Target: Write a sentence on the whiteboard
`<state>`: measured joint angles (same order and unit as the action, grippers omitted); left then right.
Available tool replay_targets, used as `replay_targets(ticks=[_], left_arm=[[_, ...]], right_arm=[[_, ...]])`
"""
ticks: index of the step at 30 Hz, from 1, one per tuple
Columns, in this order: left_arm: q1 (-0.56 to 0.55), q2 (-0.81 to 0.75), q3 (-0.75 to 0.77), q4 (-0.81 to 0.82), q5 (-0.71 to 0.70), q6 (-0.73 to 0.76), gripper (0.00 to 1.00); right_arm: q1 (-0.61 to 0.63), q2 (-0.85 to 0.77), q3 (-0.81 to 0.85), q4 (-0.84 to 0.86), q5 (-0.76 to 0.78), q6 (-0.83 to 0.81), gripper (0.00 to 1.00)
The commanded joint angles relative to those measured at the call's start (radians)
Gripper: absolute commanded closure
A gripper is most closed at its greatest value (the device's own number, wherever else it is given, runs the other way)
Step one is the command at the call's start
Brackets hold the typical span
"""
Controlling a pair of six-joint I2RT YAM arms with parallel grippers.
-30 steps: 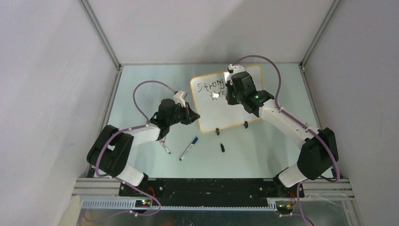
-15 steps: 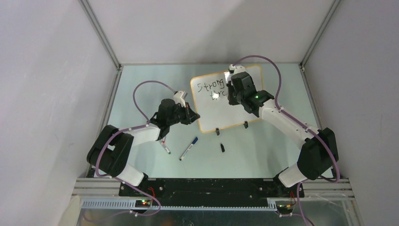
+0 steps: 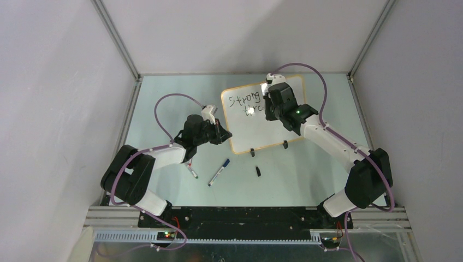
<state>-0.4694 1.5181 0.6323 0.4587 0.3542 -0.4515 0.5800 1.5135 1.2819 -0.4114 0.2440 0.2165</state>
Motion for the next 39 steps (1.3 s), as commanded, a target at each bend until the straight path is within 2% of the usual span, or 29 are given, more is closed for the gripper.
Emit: replay_targets(ticks=[1, 39], left_arm=[[-0.018, -0.018, 0.026, -0.042, -0.021, 0.052, 1.0], [-0.018, -0.023, 0.025, -0.045, -0.026, 0.056, 1.0]], right_arm=[[-0.005, 0.021, 0.054, 0.043, 0.04, 0.004, 1.0], [0.019, 0.037, 0.103, 0.0, -0.003, 0.005, 1.0]])
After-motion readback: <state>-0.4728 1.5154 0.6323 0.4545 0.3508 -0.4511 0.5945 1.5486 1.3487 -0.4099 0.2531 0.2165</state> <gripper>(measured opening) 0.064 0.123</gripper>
